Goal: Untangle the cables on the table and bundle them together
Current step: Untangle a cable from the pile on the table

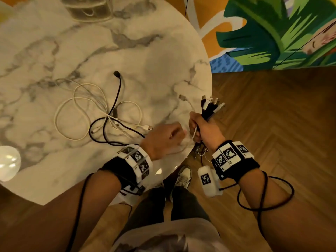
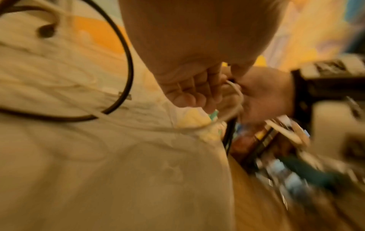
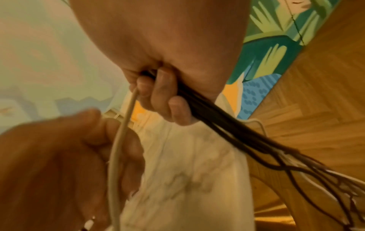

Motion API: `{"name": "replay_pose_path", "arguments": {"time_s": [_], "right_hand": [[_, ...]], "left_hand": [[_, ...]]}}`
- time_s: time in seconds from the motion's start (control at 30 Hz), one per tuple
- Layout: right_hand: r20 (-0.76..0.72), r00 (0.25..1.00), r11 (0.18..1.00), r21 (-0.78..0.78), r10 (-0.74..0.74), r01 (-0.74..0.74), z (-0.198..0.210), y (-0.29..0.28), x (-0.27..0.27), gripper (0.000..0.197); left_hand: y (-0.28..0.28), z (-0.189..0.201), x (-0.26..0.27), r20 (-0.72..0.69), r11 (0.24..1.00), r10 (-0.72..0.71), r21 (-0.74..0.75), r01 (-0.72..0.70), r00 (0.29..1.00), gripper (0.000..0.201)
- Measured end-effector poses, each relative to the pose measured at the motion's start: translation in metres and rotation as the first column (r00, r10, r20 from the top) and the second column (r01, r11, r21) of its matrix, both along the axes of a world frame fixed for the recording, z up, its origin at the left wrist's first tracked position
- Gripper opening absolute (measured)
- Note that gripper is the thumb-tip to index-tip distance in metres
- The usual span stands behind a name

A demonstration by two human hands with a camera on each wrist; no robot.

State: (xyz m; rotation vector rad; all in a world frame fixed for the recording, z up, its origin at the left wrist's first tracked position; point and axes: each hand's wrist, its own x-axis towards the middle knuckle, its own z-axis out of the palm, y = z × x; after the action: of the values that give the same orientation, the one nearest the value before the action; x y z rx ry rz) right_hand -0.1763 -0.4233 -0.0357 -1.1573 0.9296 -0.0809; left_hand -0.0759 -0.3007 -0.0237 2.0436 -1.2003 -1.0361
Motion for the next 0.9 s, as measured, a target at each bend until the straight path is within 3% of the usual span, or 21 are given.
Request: {"name": "replay_pose_path", "arguments": {"time_s": [0.03, 0.1, 0.17, 0.2, 0.23, 0.3, 0.43, 0.5, 0.73, 0.9], "right_hand": [[0.015, 0.998, 0.997, -0.020, 0.069, -0.068, 0.000, 0.003, -0.003, 0.046], [0.017, 0.981, 0.980, -0.057, 0.192, -0.191, 0.001, 0.013, -0.008, 0.046], [-0.010, 0.964, 0.959, -0.100, 0.266, -0.266, 0.002, 0.024, -0.010, 0.046], [-0.019, 0.955, 0.948, -0.124, 0.295, -0.295, 0.002, 0.029, -0.012, 0.045], [-0.020, 0.948, 0.938, -0.140, 0.318, -0.318, 0.002, 0.033, -0.013, 0.045], [-0.014, 0.940, 0.930, -0.141, 0.340, -0.339, 0.003, 0.037, -0.016, 0.043], [-0.007, 0.968, 0.957, -0.146, 0.252, -0.251, 0.012, 0.035, -0.016, 0.042], [0.020, 0.977, 0.969, -0.137, 0.212, -0.207, 0.015, 0.034, -0.013, 0.041], [-0.004, 0.977, 0.952, -0.225, 0.214, -0.209, 0.023, 0.035, -0.010, 0.040], [-0.046, 0.967, 0.933, -0.256, 0.251, -0.254, 0.024, 0.033, -0.013, 0.039]], "left_hand": [[-0.004, 0.001, 0.004, -0.182, 0.975, 0.219, -0.009, -0.224, 0.959, 0.033], [-0.013, 0.003, 0.013, -0.488, 0.838, 0.515, 0.112, -0.534, 0.705, 0.036], [-0.022, 0.010, 0.021, -0.680, 0.718, 0.622, 0.300, -0.628, 0.387, 0.028], [-0.024, 0.012, 0.023, -0.723, 0.689, 0.631, 0.356, -0.631, 0.282, 0.024], [-0.025, 0.015, 0.023, -0.740, 0.685, 0.624, 0.364, -0.631, 0.251, 0.021], [-0.024, 0.019, 0.021, -0.749, 0.716, 0.584, 0.294, -0.633, 0.313, 0.023], [-0.018, 0.026, 0.011, -0.668, 0.822, 0.457, 0.065, -0.566, 0.587, 0.016], [-0.014, 0.026, 0.005, -0.605, 0.845, 0.418, -0.013, -0.534, 0.677, 0.015], [-0.014, 0.027, -0.008, -0.492, 0.855, 0.336, -0.199, -0.480, 0.803, 0.019], [-0.012, 0.032, -0.015, -0.505, 0.840, 0.302, -0.259, -0.476, 0.809, 0.022]]}}
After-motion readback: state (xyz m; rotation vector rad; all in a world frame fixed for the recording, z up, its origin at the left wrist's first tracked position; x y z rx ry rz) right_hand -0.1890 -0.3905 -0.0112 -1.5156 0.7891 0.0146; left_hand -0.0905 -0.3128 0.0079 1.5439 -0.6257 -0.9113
